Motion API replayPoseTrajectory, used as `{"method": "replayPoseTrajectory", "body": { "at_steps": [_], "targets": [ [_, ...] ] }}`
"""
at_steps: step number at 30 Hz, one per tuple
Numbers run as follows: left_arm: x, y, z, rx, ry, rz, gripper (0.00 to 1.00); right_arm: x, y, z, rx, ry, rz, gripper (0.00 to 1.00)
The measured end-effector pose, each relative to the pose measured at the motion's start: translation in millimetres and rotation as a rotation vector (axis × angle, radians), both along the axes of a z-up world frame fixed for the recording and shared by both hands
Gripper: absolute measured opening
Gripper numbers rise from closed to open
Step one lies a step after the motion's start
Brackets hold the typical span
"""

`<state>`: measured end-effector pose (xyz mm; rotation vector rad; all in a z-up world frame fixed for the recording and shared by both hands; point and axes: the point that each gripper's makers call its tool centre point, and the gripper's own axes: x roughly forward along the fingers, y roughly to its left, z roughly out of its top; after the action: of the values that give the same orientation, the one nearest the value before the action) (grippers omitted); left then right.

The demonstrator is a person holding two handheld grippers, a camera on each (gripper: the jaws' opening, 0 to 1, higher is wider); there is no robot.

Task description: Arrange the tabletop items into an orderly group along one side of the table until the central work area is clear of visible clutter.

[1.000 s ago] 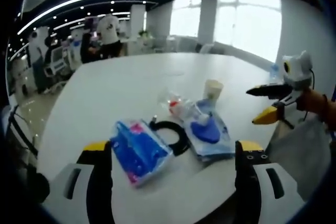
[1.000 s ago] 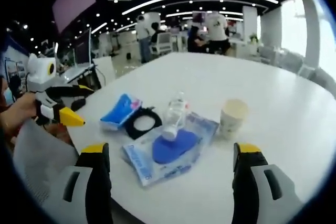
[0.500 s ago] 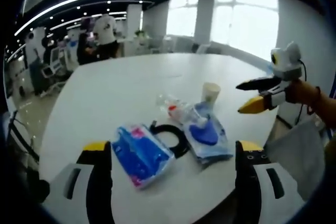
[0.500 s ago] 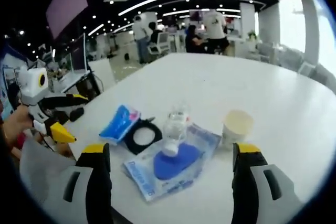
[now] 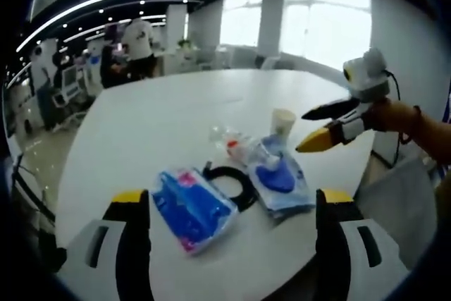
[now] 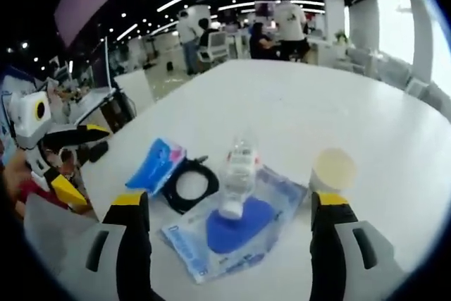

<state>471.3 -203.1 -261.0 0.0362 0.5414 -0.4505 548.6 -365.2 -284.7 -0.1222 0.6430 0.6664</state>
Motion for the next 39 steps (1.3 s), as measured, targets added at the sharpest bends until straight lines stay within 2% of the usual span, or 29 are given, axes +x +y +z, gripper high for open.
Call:
{"method": "replayPoseTrajectory", "body": {
  "at_steps": [4, 11, 19, 29, 35, 39],
  "targets": [
    [-0.9, -2.7, -0.2, -0.004, 0.006, -0.011, 0.95, 7.0, 4.5, -8.3, -0.030, 0.013, 0.008, 0.93],
    [0.7, -3.0, -11.3, 0.027, 0.015, -0.029, 0.95, 19.8, 9.6, -21.6, -0.034, 0.043, -0.024, 0.91],
    [4.8, 0.7, -13.0, 0.019, 0.015, -0.031, 0.95, 28.0, 21.0, -36.4, -0.050, 0.071, -0.022, 0.89],
    [7.6, 3.7, -21.0, 0.017, 0.028, -0.032, 0.94, 38.2, 30.5, -60.7, -0.075, 0.139, -0.031, 0.85],
    [8.9, 0.5, -22.0, -0.013, 0.026, -0.030, 0.94, 48.7, 34.5, -66.9, -0.083, 0.148, -0.053, 0.82],
    [8.8, 0.4, -25.3, -0.007, 0.030, -0.035, 0.94, 53.5, 41.0, -69.9, -0.082, 0.145, -0.057, 0.78]
  ]
}}
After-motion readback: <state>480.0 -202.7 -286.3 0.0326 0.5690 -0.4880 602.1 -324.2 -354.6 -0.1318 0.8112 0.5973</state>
